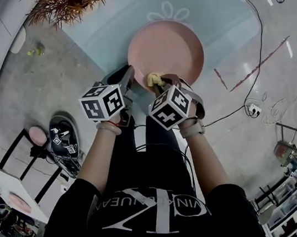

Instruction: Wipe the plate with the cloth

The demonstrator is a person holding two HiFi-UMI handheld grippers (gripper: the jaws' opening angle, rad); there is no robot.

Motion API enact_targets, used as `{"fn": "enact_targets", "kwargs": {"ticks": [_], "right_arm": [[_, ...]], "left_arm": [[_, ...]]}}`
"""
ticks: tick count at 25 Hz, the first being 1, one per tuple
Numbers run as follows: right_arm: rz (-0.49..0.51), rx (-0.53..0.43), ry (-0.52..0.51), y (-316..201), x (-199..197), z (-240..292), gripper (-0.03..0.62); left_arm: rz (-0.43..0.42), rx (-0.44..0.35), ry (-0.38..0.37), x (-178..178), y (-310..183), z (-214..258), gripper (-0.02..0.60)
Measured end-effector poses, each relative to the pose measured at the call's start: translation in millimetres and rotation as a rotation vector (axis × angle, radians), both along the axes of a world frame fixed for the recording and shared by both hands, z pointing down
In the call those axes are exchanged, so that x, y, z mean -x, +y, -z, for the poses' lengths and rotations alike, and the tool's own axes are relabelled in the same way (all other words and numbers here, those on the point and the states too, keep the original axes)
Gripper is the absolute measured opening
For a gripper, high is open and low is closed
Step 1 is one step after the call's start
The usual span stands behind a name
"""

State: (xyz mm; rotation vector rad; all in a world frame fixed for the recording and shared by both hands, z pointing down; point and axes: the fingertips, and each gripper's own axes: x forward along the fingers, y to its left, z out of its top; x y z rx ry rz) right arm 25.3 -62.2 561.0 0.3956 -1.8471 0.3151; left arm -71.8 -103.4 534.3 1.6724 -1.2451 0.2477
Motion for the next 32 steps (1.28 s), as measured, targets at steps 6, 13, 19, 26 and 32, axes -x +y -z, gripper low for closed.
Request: {"fn": "enact_targets", "kwargs": {"ticks": [6,13,19,26,32], "right_arm": [[0.046,-0.027,-0.025,-5.5,18.5,-1.3,0.072],[0.081,-0.050,-0.059,-13.0,34.4,2.5,0.072],[0.105,-0.072,-0.072,-24.0,44.3,-0.2,0.074],[0.100,-0.088,-0.112,-38.8,55.0,1.1,0.075],[0.074,-0.117,-0.139,-64.7,61.8,1.7,0.075]], "left_arm": [[0.013,-0.003,0.004,2.7,-0.9,-1.7,0.000],[0.018,-0.011,-0.019,1.6,1.0,2.1,0.000],[0.016,-0.015,-0.013,0.7,-0.2,-0.9,0.000],[0.025,-0.013,-0.009,0.8,-0.4,-0.6,0.000],[0.027,-0.010,-0.008,0.7,-0.8,-1.1,0.000]]}}
